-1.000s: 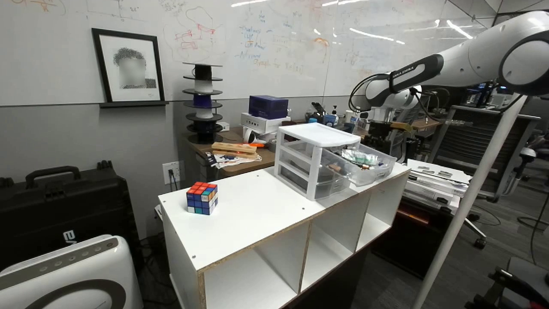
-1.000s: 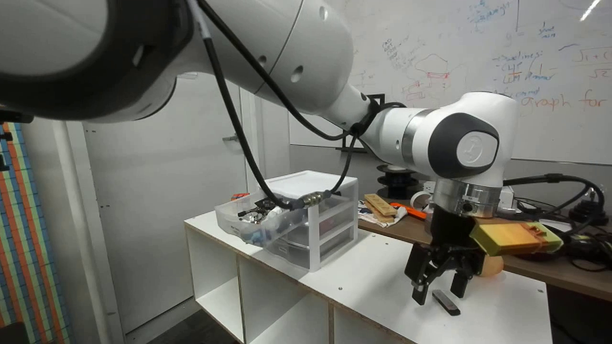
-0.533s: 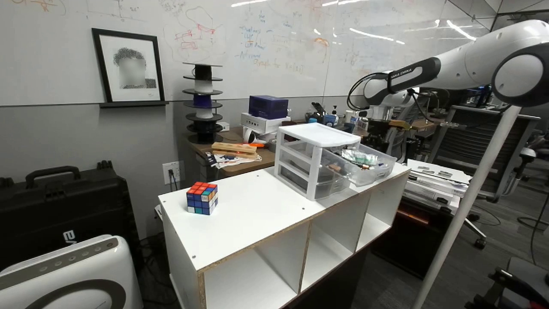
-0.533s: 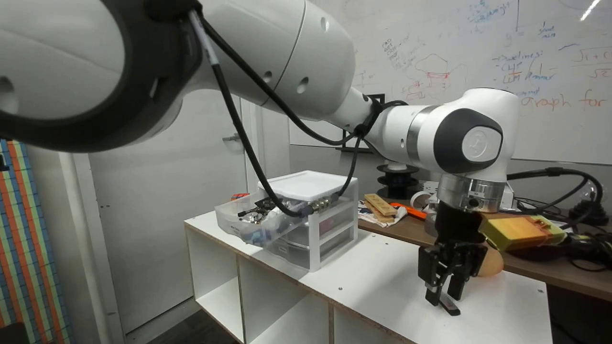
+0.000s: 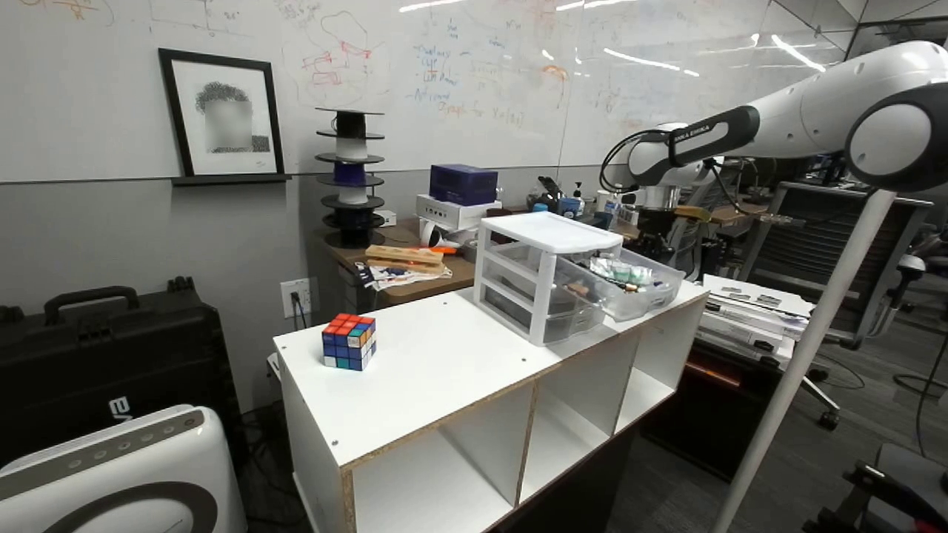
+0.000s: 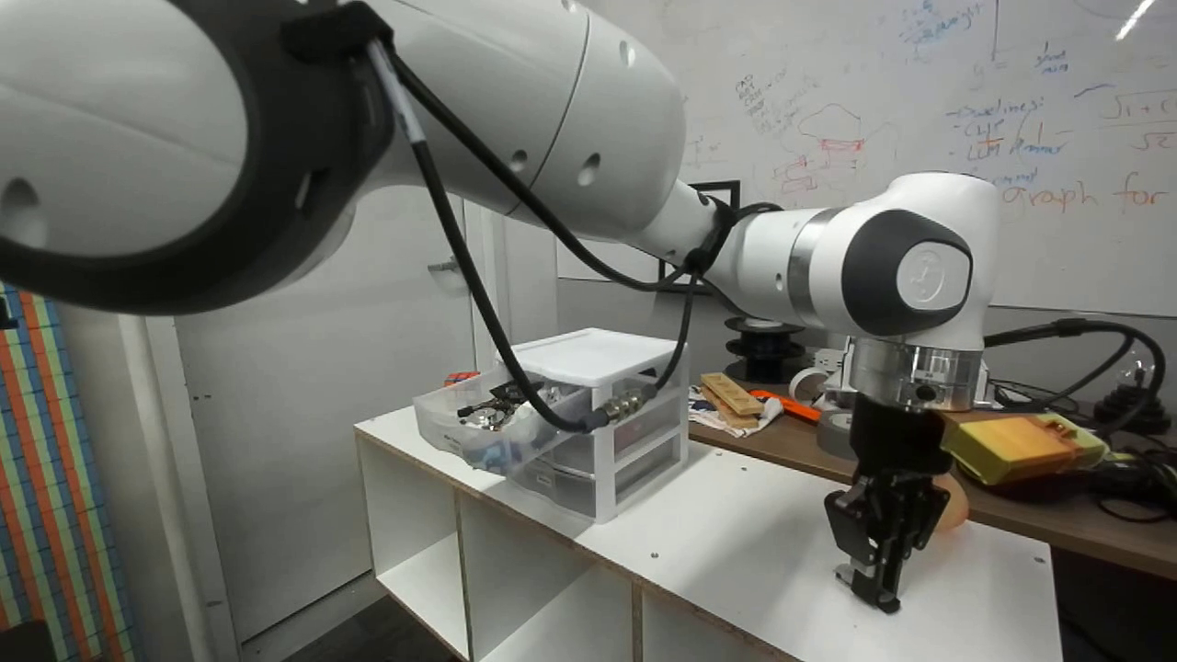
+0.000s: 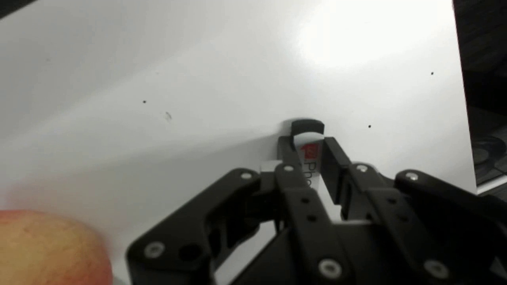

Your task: Put the two objects on the table into the drawer then close the drawer.

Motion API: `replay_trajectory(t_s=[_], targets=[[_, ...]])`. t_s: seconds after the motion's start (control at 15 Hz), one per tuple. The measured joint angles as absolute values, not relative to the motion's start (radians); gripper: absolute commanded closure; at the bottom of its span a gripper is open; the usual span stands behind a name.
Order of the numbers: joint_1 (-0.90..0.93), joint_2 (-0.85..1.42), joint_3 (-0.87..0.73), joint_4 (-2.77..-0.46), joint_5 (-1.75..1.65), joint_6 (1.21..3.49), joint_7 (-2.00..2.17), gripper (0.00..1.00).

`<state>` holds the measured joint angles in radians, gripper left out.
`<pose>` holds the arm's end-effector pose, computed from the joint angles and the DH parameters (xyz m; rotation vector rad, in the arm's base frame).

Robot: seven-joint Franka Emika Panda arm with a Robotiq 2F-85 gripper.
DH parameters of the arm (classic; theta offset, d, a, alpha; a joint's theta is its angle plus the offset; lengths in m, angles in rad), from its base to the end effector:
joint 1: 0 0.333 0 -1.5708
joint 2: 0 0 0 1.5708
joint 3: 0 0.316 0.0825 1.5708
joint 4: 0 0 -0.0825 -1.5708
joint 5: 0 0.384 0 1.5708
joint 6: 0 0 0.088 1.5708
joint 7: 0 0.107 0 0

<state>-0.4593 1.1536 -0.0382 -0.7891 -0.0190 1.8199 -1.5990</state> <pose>0.6948 -0.3639 0.2063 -2.5850 -1.6349 0.1654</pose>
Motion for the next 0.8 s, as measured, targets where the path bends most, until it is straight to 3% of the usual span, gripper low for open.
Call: replay_trajectory(t_s=[0.47, 0.8], targets=[[-0.441, 1.113, -0.032, -0.808, -0.030, 1.824, -1.587, 0.84], [-0.381, 0.941, -0.022, -0.982, -0.029, 1.899, -1.535, 0.84]])
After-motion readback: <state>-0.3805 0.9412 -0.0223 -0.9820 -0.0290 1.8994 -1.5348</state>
